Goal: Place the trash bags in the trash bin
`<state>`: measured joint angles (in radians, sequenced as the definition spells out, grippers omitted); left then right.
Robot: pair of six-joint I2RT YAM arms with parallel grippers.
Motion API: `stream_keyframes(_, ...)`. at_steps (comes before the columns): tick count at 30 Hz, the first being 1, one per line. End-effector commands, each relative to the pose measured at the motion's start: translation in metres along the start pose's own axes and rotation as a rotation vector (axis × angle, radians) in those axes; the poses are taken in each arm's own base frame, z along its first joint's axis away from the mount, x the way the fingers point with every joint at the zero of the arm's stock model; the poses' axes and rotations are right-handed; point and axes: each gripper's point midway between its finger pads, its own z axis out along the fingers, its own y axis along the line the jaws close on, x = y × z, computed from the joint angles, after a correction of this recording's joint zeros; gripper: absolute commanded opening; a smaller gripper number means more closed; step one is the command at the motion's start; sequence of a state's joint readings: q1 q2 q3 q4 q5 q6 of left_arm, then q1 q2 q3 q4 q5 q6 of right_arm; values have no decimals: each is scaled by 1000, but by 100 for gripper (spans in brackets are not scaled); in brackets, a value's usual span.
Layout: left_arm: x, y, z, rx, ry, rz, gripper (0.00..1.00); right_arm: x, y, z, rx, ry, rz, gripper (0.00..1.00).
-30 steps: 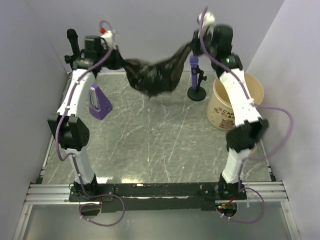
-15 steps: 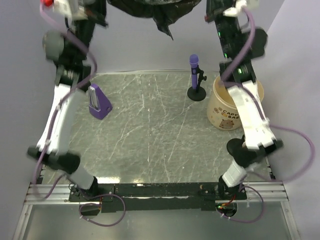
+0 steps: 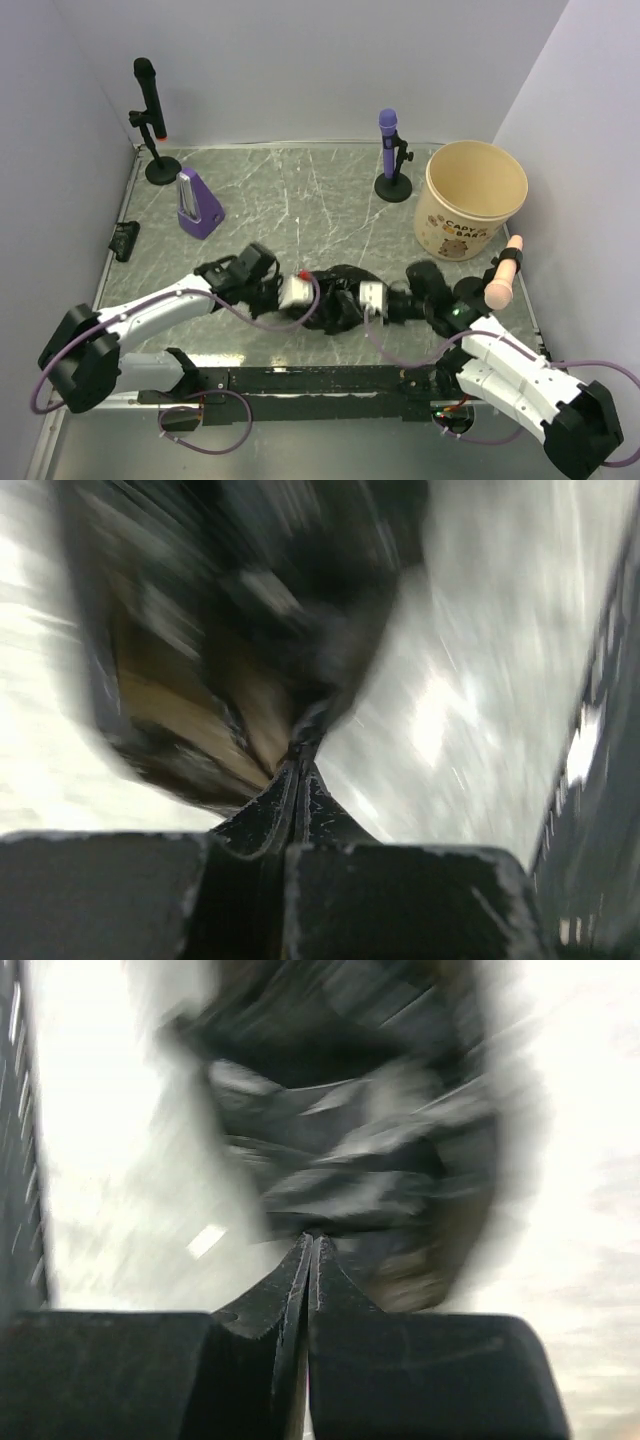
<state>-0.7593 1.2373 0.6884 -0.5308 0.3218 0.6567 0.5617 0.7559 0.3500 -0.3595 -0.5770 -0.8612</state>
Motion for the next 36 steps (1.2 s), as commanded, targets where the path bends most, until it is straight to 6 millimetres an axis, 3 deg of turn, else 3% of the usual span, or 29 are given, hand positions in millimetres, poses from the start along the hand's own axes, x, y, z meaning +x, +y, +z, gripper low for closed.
stream_keyframes(1, -85, 47, -38, -149, -287, -221, 1, -103, -65, -33, 148, -209, 16, 0)
stream_keyframes(4, -93, 61, -52, -187, -337, -434, 1, -107, -89, -45, 269, -180, 167, 0)
stream_keyframes(6, -103, 79, -76, -244, -411, -533, 1, -117, -105, -61, 358, -184, 293, 0)
stream_keyframes(8, -115, 111, -114, -358, -528, -633, 1, -129, -120, -80, 413, -193, 355, 0)
stream_keyframes(10, -117, 160, -171, -569, -675, -763, 1, -144, -150, -108, 542, -208, 427, 0)
stream_keyframes(12, -104, 196, -217, -733, -768, -892, 1, -154, -181, -134, 625, -226, 514, 0)
stream_keyframes(13, -90, 208, -225, -766, -763, -967, 1, -151, -196, -142, 652, -217, 564, 0)
stream_keyframes(14, -79, 212, -219, -751, -726, -1013, 1, -138, -208, -147, 693, -177, 625, 0)
stream_keyframes(16, -57, 199, -178, -617, -567, -1060, 1, -101, -217, -135, 682, -39, 751, 0)
stream_keyframes(18, -57, 173, -144, -423, -505, -1096, 1, -87, -215, -122, 610, -20, 830, 0)
stream_keyframes(19, -62, 160, -137, -337, -505, -1110, 1, -88, -212, -117, 586, -39, 854, 0)
stream_keyframes(21, -79, 146, -137, -212, -536, -1150, 1, -106, -205, -112, 512, -121, 867, 0)
stream_keyframes(23, -87, 157, -157, -276, -573, -1132, 1, -125, -204, -111, 457, -186, 838, 0)
stream_keyframes(25, -83, 175, -172, -405, -576, -1083, 1, -131, -216, -116, 497, -215, 850, 0)
stream_keyframes(27, -84, 205, -192, -537, -584, -1038, 1, -134, -244, -126, 604, -240, 807, 0)
stream_keyframes(30, -115, 252, -233, -619, -650, -910, 1, -160, -300, -145, 727, -309, 712, 0)
stream_keyframes(32, -142, 288, -270, -674, -715, -857, 1, -190, -338, -159, 755, -352, 681, 0)
stream_keyframes(34, -172, 318, -319, -716, -821, -819, 1, -222, -374, -177, 787, -402, 638, 0)
stream_keyframes(36, -199, 338, -362, -748, -936, -774, 1, -268, -400, -213, 848, -503, 568, 0)
